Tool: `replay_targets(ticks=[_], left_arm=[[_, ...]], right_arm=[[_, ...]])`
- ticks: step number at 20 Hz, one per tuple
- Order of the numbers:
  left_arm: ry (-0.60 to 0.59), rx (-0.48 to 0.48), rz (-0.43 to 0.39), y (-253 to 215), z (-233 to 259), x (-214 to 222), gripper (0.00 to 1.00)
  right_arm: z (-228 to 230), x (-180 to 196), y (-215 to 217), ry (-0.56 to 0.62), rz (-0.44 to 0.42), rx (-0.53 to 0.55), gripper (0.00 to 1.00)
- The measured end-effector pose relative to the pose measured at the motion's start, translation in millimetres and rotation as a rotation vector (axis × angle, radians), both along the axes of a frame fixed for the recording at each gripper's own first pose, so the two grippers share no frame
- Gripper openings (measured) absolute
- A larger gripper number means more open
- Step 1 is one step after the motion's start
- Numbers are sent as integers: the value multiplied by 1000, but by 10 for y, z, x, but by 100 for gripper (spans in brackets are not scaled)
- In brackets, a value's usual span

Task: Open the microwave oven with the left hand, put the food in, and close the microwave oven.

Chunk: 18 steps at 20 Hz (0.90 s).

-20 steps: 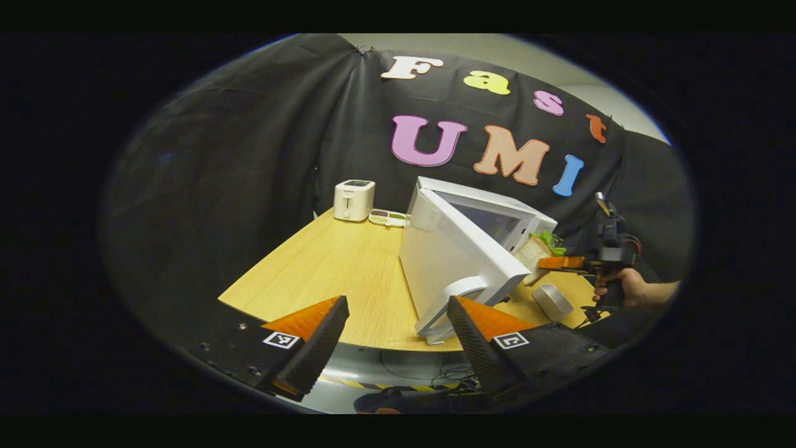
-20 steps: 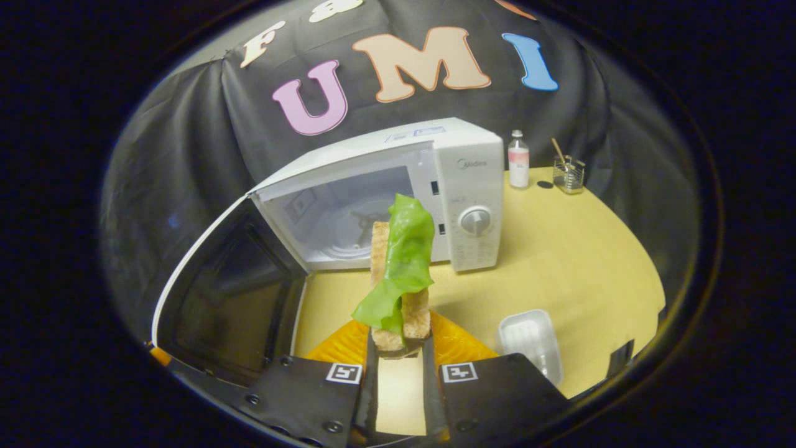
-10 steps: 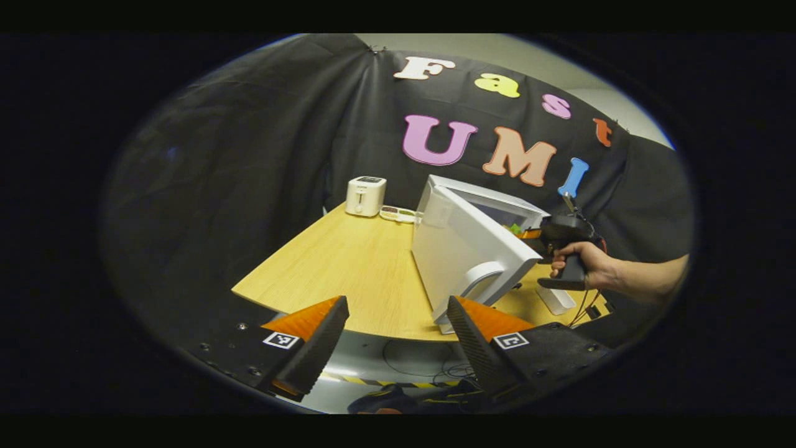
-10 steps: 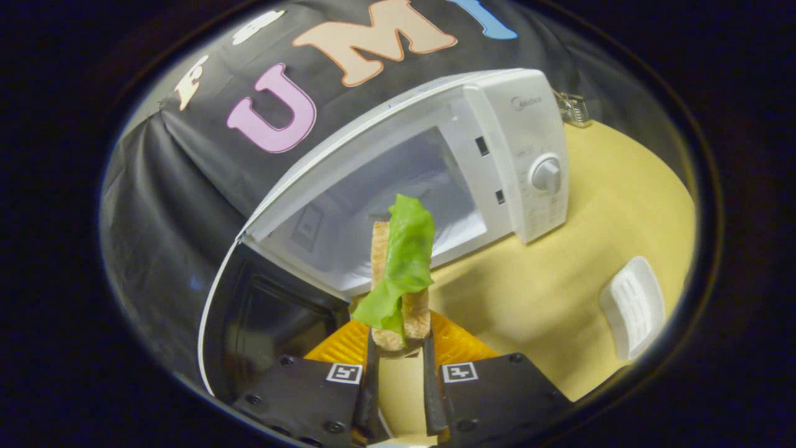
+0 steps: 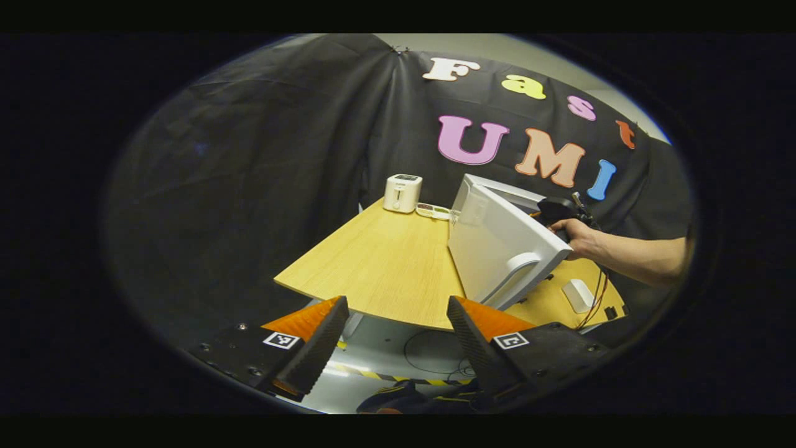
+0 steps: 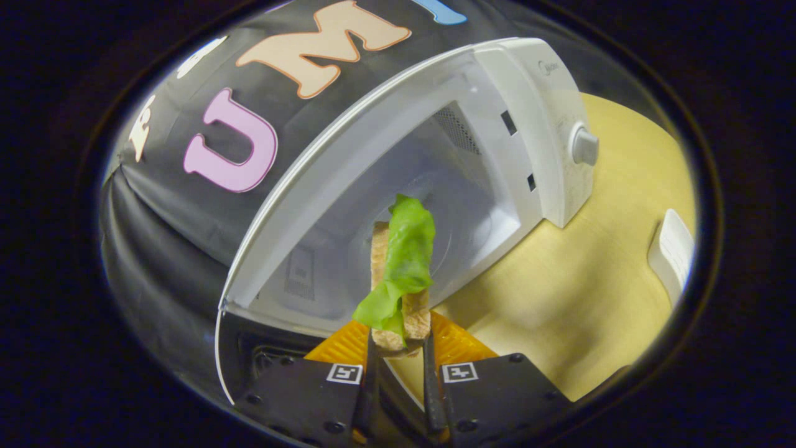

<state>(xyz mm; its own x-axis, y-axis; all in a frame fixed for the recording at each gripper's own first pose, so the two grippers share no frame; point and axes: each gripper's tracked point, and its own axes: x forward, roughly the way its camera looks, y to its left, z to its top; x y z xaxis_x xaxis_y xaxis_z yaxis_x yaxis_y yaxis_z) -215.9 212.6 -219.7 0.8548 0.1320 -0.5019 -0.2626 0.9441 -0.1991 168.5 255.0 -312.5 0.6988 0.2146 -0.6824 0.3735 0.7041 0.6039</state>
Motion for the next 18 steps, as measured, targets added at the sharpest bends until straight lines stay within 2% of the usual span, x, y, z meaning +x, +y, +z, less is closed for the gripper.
replay_targets(ticks=[1, 2, 3, 4, 5, 9, 11, 12, 15, 17, 18], left_arm=[[10, 4, 5, 17, -15, -45, 97], [21, 9, 11, 37, -38, -83, 97], [29, 13, 17, 50, -52, -117, 97], [35, 16, 22, 66, -39, -152, 97], [36, 19, 24, 77, -24, -167, 97], [54, 30, 31, 104, -43, -183, 97], [58, 24, 44, 121, -50, -189, 97], [65, 22, 47, 119, -81, -207, 97], [75, 26, 36, 102, -76, -168, 97], [80, 31, 32, 128, -89, -113, 97], [77, 30, 31, 133, -81, -72, 97]], right_arm=[[-13, 73, 20, 0, -21, 14, 27], [-22, 135, 42, -3, -41, 26, 32], [-32, 212, 53, -10, -64, 38, 32], [-44, 277, 65, -14, -84, 50, 27], [-52, 339, 70, -15, -102, 65, 32], [-97, 570, 27, -31, -170, 83, 32], [-162, 691, 30, -38, -189, 88, 32], [-137, 688, 31, -45, -187, 91, 24], [-224, 729, 58, -68, -161, 71, 24], [-355, 675, 24, -32, -159, 29, 29], [-452, 645, -14, -5, -150, 2, 49]])
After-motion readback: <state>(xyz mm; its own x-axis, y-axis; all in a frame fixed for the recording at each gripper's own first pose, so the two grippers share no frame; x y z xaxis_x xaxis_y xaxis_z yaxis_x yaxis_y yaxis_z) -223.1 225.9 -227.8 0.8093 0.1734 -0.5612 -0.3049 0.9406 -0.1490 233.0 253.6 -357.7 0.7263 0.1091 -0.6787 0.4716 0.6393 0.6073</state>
